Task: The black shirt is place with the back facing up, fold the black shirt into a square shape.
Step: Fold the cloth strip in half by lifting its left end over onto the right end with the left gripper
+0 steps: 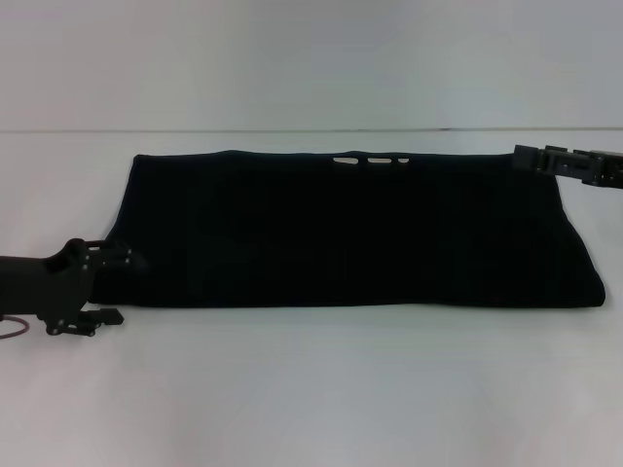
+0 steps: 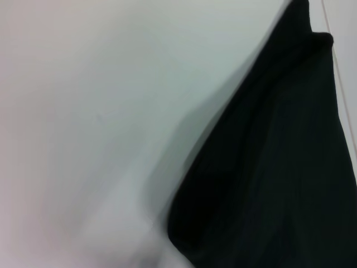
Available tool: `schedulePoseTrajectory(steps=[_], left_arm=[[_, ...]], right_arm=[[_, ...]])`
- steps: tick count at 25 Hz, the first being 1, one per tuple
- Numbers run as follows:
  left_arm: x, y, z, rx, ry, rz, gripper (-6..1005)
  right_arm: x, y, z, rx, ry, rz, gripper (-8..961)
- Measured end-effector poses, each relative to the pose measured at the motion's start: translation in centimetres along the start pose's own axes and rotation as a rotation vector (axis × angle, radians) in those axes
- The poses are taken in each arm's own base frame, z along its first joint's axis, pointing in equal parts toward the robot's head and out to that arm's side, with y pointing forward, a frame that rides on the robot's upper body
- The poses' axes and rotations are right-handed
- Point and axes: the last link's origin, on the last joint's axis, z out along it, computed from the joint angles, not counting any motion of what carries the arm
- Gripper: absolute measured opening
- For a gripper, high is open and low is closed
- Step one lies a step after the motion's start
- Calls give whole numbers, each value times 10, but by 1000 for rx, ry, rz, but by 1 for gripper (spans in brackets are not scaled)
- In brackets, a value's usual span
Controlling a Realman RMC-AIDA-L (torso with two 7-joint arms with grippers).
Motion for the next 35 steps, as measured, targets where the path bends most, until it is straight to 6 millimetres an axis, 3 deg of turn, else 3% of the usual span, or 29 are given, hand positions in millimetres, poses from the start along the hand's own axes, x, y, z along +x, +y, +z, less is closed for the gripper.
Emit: schedulePoseTrajectory(steps=[35], left_arm=[[11,-5,6,17,84,-15,834]], right_arm=[[0,-2,2,18,-12,-6,900]])
